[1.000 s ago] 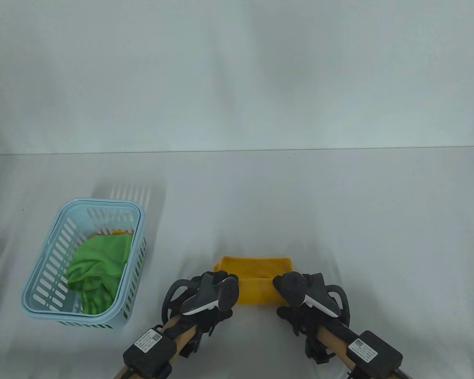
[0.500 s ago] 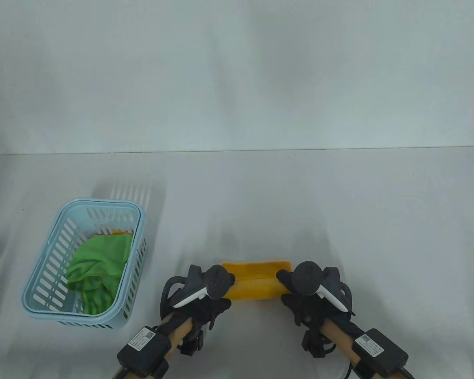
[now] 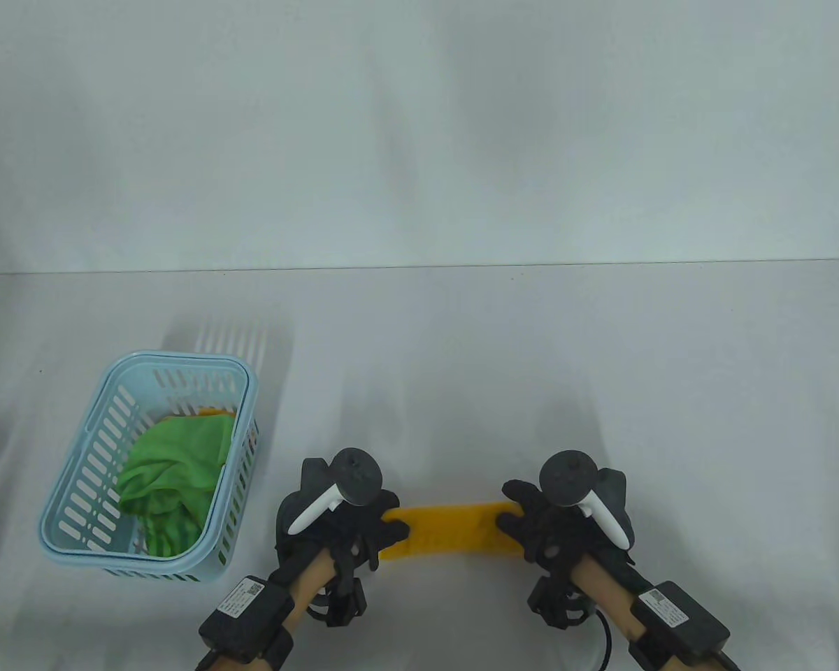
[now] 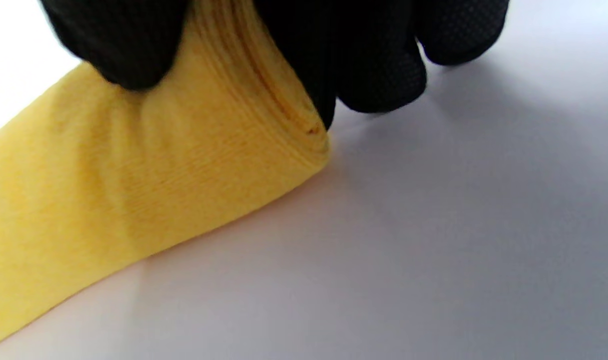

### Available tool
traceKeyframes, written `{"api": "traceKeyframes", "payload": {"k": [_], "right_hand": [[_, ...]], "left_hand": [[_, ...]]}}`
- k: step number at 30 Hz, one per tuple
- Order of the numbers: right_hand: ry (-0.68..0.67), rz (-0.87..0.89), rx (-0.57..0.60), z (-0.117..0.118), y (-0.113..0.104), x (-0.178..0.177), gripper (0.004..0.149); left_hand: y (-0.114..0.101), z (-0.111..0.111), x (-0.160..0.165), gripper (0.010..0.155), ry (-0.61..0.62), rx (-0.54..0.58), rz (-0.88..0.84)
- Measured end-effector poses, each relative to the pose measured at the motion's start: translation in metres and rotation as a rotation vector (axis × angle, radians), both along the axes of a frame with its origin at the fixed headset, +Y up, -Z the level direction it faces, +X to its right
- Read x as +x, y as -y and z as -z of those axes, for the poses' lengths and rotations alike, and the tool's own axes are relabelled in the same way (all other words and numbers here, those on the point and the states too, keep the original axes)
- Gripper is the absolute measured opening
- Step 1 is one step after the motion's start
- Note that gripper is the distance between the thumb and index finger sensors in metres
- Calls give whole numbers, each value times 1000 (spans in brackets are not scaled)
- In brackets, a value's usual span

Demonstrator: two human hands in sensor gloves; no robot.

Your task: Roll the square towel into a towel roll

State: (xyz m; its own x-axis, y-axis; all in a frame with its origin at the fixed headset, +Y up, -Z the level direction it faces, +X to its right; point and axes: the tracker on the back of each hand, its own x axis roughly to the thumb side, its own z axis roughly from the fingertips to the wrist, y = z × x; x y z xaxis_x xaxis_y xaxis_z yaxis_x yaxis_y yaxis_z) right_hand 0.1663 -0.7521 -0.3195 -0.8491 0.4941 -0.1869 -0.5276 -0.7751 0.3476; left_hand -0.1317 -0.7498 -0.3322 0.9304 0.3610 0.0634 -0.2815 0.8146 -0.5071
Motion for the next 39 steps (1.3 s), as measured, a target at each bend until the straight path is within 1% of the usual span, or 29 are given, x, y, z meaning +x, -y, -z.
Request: {"api": "traceKeyframes", "payload": {"k": [6, 10, 13, 16, 25, 30, 33, 36, 39], "right_hand": [[43, -78, 61, 0, 1, 2, 67], [63, -65, 60, 2, 2, 6, 65], [65, -41, 64, 2, -1, 8, 67], [61, -21, 78, 3, -6, 10, 70], [7, -37, 128, -1, -16, 6, 74], [-49, -46, 164, -4, -21, 1, 75], [-148, -31, 196, -7, -25, -6, 74], [-206, -30, 250, -14, -34, -18, 74], [-267, -78, 281, -18, -42, -36, 76]], "left_hand": [[-2, -1, -1, 73, -73, 95, 70], [-5, 1, -6, 74, -106, 178, 150], [-6, 2, -11, 74, -118, 177, 130], [-11, 1, -13, 78, -131, 196, 113], [-26, -5, -8, 82, -77, 296, 132], [-40, -12, -4, 84, -50, 375, 149], [-50, -16, -4, 85, -43, 425, 133], [-64, -18, -5, 85, -52, 479, 107], [-78, -21, -7, 85, -62, 541, 84]]}}
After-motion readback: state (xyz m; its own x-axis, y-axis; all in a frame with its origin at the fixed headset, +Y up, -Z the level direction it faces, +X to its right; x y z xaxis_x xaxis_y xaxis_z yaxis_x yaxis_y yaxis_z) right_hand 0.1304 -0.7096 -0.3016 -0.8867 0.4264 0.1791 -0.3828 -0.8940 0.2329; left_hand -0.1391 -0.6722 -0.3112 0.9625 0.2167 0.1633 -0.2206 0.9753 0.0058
